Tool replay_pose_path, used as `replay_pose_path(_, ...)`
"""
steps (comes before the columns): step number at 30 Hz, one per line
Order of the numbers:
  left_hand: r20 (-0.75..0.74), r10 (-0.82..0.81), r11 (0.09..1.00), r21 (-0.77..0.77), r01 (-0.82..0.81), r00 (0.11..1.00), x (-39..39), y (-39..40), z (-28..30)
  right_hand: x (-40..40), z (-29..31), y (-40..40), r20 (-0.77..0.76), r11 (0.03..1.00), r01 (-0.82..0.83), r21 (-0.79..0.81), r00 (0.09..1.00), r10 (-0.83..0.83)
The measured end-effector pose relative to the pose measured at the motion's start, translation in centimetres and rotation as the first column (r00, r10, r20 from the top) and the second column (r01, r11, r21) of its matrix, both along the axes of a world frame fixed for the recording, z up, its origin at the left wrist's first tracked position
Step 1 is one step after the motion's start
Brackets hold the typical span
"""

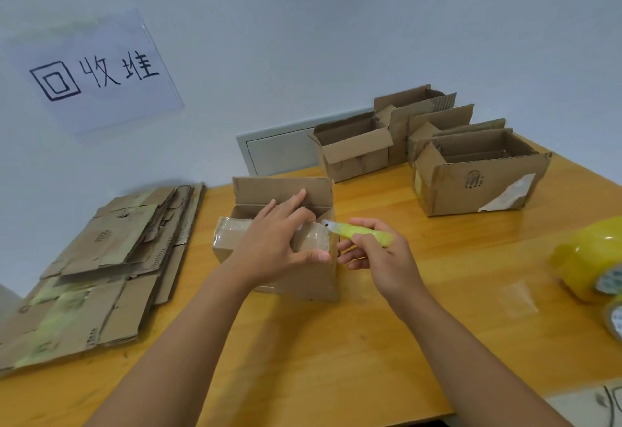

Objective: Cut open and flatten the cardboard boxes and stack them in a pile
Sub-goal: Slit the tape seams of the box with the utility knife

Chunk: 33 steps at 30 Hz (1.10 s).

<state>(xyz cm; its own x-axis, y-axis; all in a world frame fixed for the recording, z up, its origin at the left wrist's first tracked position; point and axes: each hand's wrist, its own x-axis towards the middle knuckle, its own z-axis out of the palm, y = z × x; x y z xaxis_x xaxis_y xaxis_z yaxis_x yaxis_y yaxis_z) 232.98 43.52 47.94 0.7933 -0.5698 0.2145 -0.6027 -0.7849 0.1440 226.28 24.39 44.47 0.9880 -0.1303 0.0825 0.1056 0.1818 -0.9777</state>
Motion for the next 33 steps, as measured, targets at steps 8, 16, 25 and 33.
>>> replay_pose_path(8,0.022,-0.043,0.999,0.011,0.043,0.999,0.5,0.0,-0.4,-1.2,-0.6,-0.7,0.08,0.995,0.042,0.085,0.996,-0.049)
replay_pose_path(16,0.089,-0.042,0.999,-0.002,0.043,0.995,0.0,0.0,-0.8,1.9,-0.1,1.1,0.241,0.951,0.267,-0.158,0.944,-0.226)
replay_pose_path(25,0.331,-0.082,0.994,-0.038,0.101,0.94,-1.6,1.6,-1.1,5.9,-0.7,1.8,-0.123,0.937,0.185,-0.296,0.966,-0.229)
replay_pose_path(33,-0.003,0.286,0.857,-0.447,-0.257,0.958,-5.1,3.9,-2.8,5.6,-0.9,2.7,-0.03,0.912,0.229,-0.34,0.967,-0.254)
